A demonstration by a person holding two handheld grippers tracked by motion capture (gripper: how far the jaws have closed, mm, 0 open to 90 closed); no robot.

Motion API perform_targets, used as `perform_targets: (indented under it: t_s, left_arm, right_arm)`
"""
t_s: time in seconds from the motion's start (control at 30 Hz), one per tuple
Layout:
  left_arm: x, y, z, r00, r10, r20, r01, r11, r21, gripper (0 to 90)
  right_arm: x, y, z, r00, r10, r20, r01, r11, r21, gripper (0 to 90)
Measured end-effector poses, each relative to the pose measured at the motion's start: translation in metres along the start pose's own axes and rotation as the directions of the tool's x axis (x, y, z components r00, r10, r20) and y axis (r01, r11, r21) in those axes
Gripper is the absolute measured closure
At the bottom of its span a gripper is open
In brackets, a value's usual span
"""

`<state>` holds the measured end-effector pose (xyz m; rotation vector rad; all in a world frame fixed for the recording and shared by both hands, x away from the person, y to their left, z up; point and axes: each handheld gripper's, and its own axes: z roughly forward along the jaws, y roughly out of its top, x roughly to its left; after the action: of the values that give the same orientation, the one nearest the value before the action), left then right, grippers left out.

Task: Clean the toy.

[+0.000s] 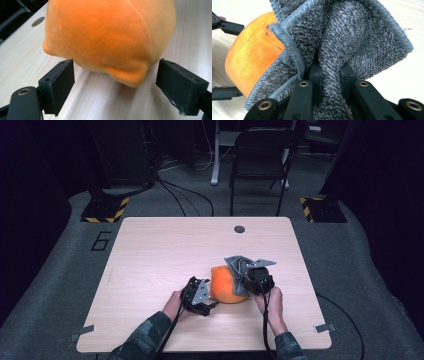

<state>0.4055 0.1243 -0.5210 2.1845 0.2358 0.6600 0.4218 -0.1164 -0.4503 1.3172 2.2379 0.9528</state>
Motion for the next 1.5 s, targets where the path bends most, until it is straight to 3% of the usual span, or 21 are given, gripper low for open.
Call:
perform_targets:
  t_s: [0.03, 0.1, 0.27, 0.4, 0.63, 0.77, 0.87, 0.93, 1.03, 1.13, 1.17, 1.3, 1.43, 1.5]
  left_arm:
    - [-0.002, 0.001, 0.001, 0.9989, 0.043, -0.020, -0.043, 0.9990, 0.008, 14.9]
    - [-0.004, 0.000, 0.001, 0.9954, 0.092, -0.027, -0.092, 0.9957, 0.011, 14.8]
    - [-0.005, -0.004, 0.005, 0.9901, 0.136, -0.033, -0.136, 0.9906, 0.010, 15.5]
    - [-0.008, -0.003, 0.005, 0.9877, 0.146, -0.056, -0.146, 0.9893, 0.009, 18.8]
    - [-0.010, -0.003, 0.004, 0.9815, 0.166, -0.096, -0.167, 0.9858, -0.009, 43.8]
    - [-0.010, -0.003, 0.005, 0.9837, 0.154, -0.093, -0.156, 0.9876, -0.018, 57.6]
    - [-0.009, -0.003, 0.005, 0.9864, 0.137, -0.091, -0.140, 0.9899, -0.024, 64.6]
    - [-0.007, -0.003, 0.004, 0.9883, 0.124, -0.089, -0.127, 0.9914, -0.032, 67.4]
    - [-0.006, -0.004, 0.003, 0.9903, 0.109, -0.087, -0.112, 0.9933, -0.029, 69.0]
    - [-0.005, -0.004, 0.003, 0.9909, 0.105, -0.084, -0.108, 0.9939, -0.024, 69.8]
    - [-0.005, -0.004, 0.003, 0.9911, 0.104, -0.083, -0.107, 0.9939, -0.026, 69.9]
    - [-0.004, -0.005, 0.003, 0.9916, 0.101, -0.081, -0.103, 0.9943, -0.027, 71.0]
    - [-0.004, -0.005, 0.004, 0.9924, 0.089, -0.085, -0.092, 0.9953, -0.031, 76.1]
    - [-0.004, -0.005, 0.004, 0.9924, 0.090, -0.085, -0.093, 0.9951, -0.035, 77.7]
  right_arm:
    - [0.000, 0.000, 0.000, 1.0000, -0.004, 0.000, 0.004, 1.000, 0.001, 77.1]
    - [0.000, 0.000, 0.000, 1.0000, 0.003, 0.000, -0.003, 1.000, 0.003, 77.2]
    - [-0.002, 0.000, 0.001, 1.0000, 0.005, -0.007, -0.005, 1.000, 0.001, 77.1]
    - [-0.002, 0.000, 0.001, 0.9999, 0.016, -0.005, -0.016, 1.000, 0.003, 77.1]
    - [-0.003, 0.000, 0.001, 0.9998, 0.018, -0.013, -0.018, 1.000, -0.004, 77.0]
    - [-0.002, -0.001, 0.000, 0.9992, 0.039, -0.007, -0.039, 0.999, -0.007, 77.0]
    - [-0.006, -0.001, -0.003, 0.9993, 0.027, -0.028, -0.028, 0.999, -0.029, 76.7]
    - [-0.010, -0.001, -0.010, 0.9976, 0.054, -0.044, -0.056, 0.997, -0.057, 76.3]
    - [-0.021, -0.003, -0.027, 0.9972, 0.075, -0.004, -0.075, 0.994, -0.085, 76.3]
    - [-0.043, -0.013, -0.045, 0.9901, 0.126, 0.062, -0.120, 0.989, -0.091, 76.2]
    - [-0.052, -0.019, -0.050, 0.9838, 0.146, 0.104, -0.137, 0.987, -0.087, 76.2]
    - [-0.080, -0.039, -0.053, 0.9586, 0.220, 0.181, -0.216, 0.976, -0.040, 76.1]
    - [-0.094, -0.051, -0.045, 0.9454, 0.258, 0.199, -0.264, 0.964, 0.003, 75.7]
    - [-0.095, -0.052, -0.041, 0.9439, 0.265, 0.197, -0.272, 0.962, 0.010, 75.6]
